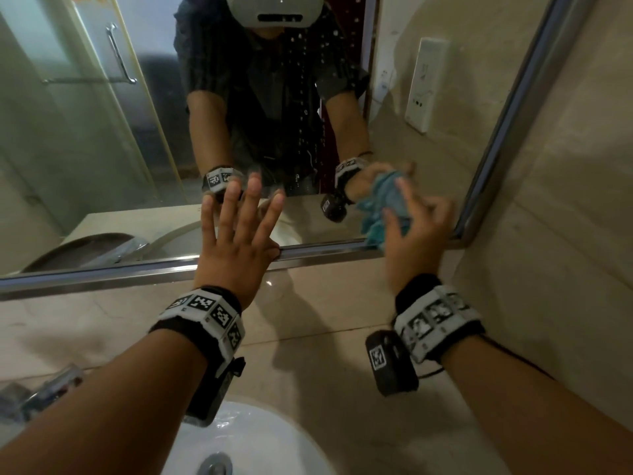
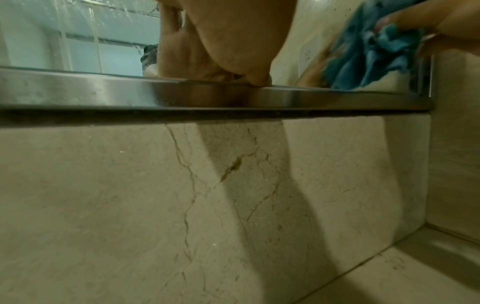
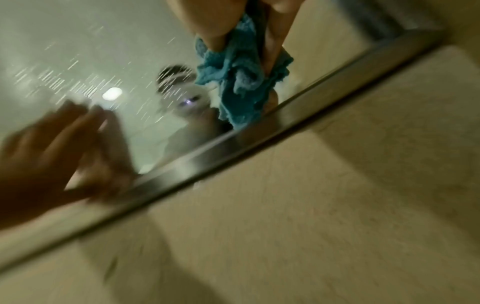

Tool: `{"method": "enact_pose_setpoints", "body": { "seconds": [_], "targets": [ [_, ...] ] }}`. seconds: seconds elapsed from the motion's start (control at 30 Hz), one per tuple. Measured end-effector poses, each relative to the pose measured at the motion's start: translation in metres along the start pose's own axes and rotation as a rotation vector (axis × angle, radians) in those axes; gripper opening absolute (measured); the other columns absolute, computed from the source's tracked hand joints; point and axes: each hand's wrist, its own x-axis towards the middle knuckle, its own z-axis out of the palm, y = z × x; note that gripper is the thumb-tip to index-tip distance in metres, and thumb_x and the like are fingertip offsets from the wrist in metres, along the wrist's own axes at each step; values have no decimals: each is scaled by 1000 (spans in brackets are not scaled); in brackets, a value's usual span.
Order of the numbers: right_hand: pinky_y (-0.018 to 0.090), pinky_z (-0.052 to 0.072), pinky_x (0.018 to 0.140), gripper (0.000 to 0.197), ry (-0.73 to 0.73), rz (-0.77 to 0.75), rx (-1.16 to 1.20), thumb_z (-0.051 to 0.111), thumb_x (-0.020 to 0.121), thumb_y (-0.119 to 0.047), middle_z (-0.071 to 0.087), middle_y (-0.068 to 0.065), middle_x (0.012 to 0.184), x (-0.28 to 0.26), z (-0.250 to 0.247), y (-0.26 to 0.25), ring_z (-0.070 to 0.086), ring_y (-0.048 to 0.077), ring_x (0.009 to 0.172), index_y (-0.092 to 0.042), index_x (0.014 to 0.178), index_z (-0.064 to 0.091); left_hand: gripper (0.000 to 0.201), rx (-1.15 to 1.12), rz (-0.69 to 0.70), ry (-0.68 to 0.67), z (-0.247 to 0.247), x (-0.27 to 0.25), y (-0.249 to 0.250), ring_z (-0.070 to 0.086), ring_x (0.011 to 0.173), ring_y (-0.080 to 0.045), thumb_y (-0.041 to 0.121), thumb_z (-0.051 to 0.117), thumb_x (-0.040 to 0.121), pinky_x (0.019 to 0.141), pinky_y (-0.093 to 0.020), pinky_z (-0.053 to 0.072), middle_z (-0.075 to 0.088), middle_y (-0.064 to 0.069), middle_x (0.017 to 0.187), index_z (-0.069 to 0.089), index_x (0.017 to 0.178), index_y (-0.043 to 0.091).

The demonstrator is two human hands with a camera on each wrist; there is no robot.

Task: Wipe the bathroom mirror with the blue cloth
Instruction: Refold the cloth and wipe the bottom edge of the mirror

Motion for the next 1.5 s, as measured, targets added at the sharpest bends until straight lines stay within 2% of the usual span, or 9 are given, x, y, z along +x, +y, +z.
{"method": "enact_pose_setpoints", "body": {
  "seconds": [0.17, 0.3, 0.47, 0.6, 0.87, 1.03, 1.13, 1.3, 1.5],
  "targets": [
    [29, 38, 88, 39, -466, -291, -83, 41, 91, -37, 49, 12, 122, -28, 16, -18, 45, 26, 110, -28, 123, 60, 96, 23, -3, -24, -2, 0, 2, -28, 139, -29, 51, 57, 83, 113, -50, -13, -32, -9, 150, -4, 150, 21],
    [39, 48, 84, 38, -237, -247, 19, 55, 87, -15, 50, 21, 106, 2, -1, -22, 51, 37, 94, -10, 124, 60, 89, 9, 4, -31, -11, -1, 3, -25, 140, -29, 41, 52, 84, 114, -51, -8, -29, -10, 152, -4, 150, 21],
    [41, 45, 79, 43, -376, -322, -60, 62, 86, -13, 49, 19, 118, -11, 22, -72, 47, 35, 104, -23, 127, 57, 98, -71, 24, 7, -20, 0, -12, 3, 144, -29, 32, 70, 80, 116, -47, 8, 3, -14, 156, 4, 150, 14],
    [35, 49, 70, 32, -599, -535, -199, 60, 88, -30, 45, 6, 113, -27, 19, -41, 48, 25, 95, -25, 119, 53, 100, -28, -10, -57, -15, -1, -7, -6, 144, -26, 40, 60, 85, 117, -45, 4, -15, -12, 156, -11, 148, 11],
    [36, 50, 65, 60, -212, -503, -177, 74, 69, -1, 49, 16, 109, 19, 25, -81, 34, 27, 93, -19, 124, 59, 91, -34, -8, -58, -6, -2, -10, -23, 141, -24, 47, 43, 88, 117, -44, -5, -32, -8, 150, -16, 148, 12],
    [40, 54, 59, 59, -523, -722, -321, 80, 67, -4, 54, 21, 110, -27, 19, -33, 52, 37, 83, -16, 122, 61, 89, -30, -6, -56, -7, -2, -9, -26, 140, -23, 47, 40, 89, 116, -43, -7, -34, -8, 149, -18, 147, 11],
    [39, 52, 62, 53, -458, -650, -264, 76, 70, -3, 55, 22, 107, -8, 9, -45, 40, 32, 88, -14, 121, 62, 92, -50, -16, -51, -9, -3, -7, -22, 141, -23, 44, 47, 89, 117, -43, -4, -32, -8, 150, -17, 147, 11],
    [36, 50, 68, 62, -231, -560, -197, 72, 70, -2, 51, 19, 113, 24, 30, -109, 48, 38, 94, -18, 128, 56, 91, -52, 30, -17, -14, -2, -14, -3, 145, -27, 31, 59, 86, 117, -42, 4, -4, -11, 157, -3, 149, 12],
    [39, 52, 56, 74, -532, -740, -341, 83, 56, -1, 37, 12, 110, -17, 22, -35, 46, 38, 85, -19, 124, 59, 92, -96, 81, -71, -14, -22, -26, -11, 144, -27, -13, 45, 77, 117, -39, -5, -2, -11, 157, 5, 150, 24]
  ]
}}
